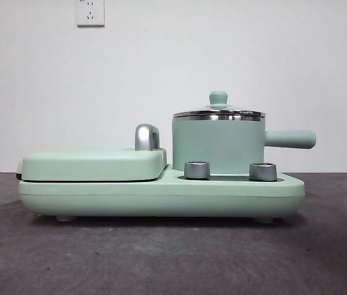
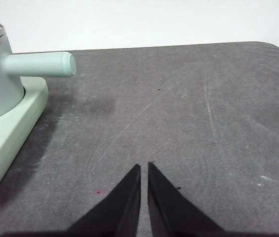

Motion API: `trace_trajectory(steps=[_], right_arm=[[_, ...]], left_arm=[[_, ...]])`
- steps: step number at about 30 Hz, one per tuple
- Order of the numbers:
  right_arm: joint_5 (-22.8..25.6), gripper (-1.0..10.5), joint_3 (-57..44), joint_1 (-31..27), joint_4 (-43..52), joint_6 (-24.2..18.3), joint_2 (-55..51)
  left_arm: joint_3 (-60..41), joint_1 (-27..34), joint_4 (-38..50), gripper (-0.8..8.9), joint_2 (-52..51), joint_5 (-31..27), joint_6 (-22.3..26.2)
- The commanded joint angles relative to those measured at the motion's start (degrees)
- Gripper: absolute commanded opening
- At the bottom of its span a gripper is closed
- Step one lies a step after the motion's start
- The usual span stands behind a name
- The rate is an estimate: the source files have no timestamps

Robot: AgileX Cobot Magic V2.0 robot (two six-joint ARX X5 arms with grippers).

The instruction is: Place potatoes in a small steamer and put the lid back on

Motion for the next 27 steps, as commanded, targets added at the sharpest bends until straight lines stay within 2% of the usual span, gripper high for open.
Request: trace_trajectory(steps=[1,27], right_arm=[[0.90,0.2,-0.28,-0.07,-0.44,-1.79,-0.07],[0.92,0.2,-0.26,-0.11,0.94,-1.77,-0.07]], left_arm=[[-1.14,0.02,0.74,0.19,-0.11,-0.11,0.31],[-1.14,0.02,0.74,0.19,-0.11,-0.11,0.31]])
